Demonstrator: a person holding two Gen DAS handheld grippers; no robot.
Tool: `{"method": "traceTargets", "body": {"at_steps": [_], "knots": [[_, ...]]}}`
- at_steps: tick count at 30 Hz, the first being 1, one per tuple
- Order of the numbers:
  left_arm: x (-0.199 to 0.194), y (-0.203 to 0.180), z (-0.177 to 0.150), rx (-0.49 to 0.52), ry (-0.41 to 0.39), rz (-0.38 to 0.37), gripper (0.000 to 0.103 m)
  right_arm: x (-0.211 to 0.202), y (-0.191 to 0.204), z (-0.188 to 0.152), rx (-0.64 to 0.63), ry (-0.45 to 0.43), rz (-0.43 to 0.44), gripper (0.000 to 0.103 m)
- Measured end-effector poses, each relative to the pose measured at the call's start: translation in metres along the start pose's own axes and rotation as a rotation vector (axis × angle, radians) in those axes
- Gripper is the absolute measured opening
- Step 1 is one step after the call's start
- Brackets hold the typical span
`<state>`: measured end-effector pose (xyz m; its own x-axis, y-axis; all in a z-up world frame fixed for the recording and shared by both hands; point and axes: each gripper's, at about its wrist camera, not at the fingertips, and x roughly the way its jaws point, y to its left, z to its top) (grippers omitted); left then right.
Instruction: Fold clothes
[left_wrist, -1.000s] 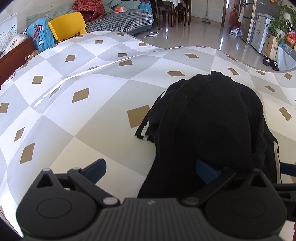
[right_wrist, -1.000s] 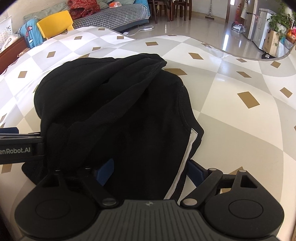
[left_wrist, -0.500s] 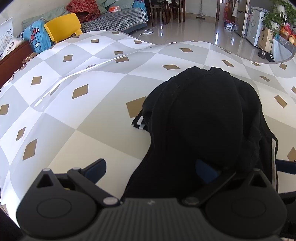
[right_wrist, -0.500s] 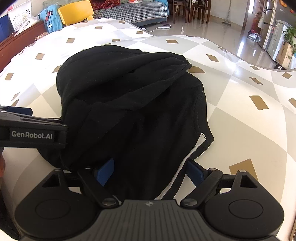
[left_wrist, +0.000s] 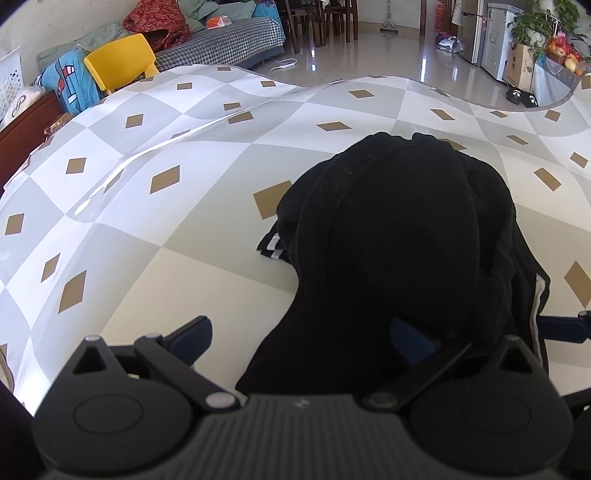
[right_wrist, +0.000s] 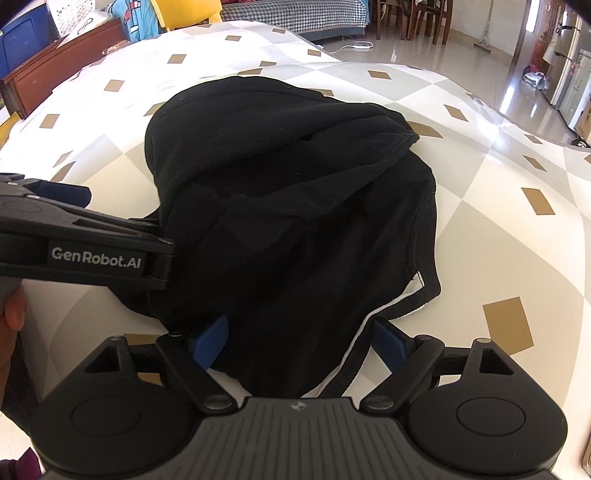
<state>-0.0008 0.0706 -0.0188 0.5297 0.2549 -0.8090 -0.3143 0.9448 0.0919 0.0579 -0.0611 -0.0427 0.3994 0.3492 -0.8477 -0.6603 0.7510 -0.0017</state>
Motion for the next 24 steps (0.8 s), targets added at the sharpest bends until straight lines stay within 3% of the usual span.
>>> {"method": "traceTargets", "body": {"at_steps": [9,18,24], "knots": [[-0.013,0.005,0.008,-0.011,-0.037,-0.021,0.103,-0.012,0.006,0.002,-0.042,0.003,0.02,0.085],[-0.023,0.013,0.022,-0.073,-0.077,-0.058,0.103,-0.051,-0.022,0.008,0.08,-0.096,0.044,0.085],[-0.016,0.017,0.025,-0.12,-0.062,-0.081,0.103,-0.073,-0.035,0.002,0.183,-0.14,0.032,0.085]]}}
